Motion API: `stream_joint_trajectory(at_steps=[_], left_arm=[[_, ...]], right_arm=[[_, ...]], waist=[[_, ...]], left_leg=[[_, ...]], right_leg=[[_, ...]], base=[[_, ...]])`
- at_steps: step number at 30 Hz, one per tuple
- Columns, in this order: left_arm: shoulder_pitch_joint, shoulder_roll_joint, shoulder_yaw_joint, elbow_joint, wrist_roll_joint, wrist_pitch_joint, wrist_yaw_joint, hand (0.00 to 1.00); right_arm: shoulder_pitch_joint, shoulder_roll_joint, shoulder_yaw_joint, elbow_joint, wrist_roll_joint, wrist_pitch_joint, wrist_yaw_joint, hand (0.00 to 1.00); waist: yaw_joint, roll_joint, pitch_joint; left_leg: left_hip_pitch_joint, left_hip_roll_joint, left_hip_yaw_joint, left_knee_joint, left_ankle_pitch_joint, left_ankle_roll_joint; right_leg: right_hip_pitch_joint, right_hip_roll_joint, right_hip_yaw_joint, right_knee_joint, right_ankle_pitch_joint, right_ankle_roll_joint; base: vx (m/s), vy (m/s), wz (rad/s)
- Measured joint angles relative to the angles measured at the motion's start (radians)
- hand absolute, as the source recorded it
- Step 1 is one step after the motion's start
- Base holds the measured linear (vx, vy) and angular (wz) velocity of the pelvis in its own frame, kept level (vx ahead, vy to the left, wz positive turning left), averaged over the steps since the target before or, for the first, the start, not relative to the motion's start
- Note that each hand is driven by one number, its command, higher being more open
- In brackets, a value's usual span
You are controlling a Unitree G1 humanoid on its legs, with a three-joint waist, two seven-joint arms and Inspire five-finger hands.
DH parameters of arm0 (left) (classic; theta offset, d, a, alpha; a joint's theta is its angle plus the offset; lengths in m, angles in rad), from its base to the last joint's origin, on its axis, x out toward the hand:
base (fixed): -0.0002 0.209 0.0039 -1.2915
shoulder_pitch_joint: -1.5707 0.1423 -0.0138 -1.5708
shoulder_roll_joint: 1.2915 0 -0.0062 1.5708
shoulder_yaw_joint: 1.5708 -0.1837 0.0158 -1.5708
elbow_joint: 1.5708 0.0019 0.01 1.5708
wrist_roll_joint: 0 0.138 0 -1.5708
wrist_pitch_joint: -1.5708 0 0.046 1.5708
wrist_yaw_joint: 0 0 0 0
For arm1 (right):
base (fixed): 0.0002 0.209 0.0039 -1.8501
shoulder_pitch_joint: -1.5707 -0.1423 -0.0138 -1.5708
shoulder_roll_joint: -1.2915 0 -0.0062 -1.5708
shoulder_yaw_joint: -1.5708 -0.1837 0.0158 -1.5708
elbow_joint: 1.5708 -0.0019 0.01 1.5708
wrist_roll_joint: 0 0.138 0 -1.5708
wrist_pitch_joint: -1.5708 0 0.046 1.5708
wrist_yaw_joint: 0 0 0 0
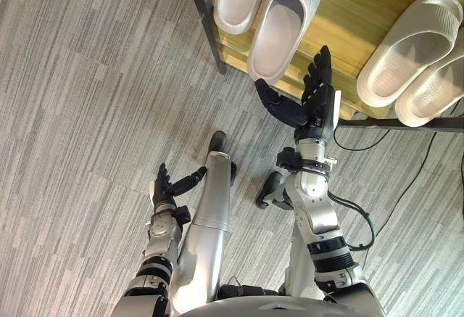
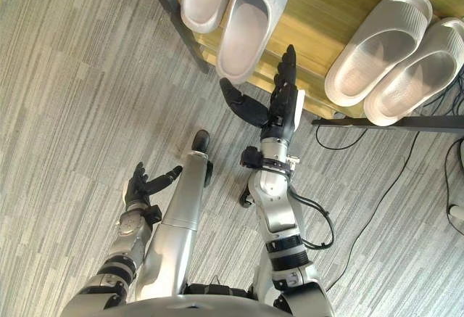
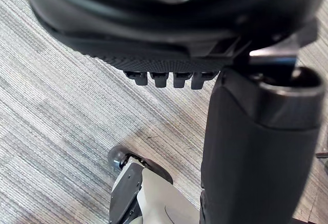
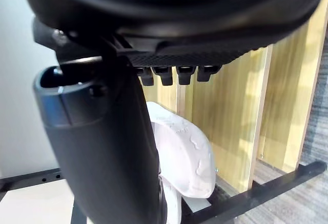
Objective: Organize the slippers on the shoe rack
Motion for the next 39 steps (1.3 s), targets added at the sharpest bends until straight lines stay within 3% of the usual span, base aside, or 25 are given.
stream_joint_trajectory(at_steps=[39], left_arm=[[-0.026,-0.014,0.004,0.015,0.002,0.011,-0.005,1.00]], right_arm=[[-0.105,0.000,0.004,0.043,0.101,-0.004,-0.025,1.00]], waist=[[0.022,0.012,0.000]], left_leg=[[-0.013,-0.008,-0.005,0.008,-0.003,0.004]], right_leg=[[-0.008,-0.011,-0.008,0.016,-0.009,-0.014]], base=[[0.01,0.009,0.01]])
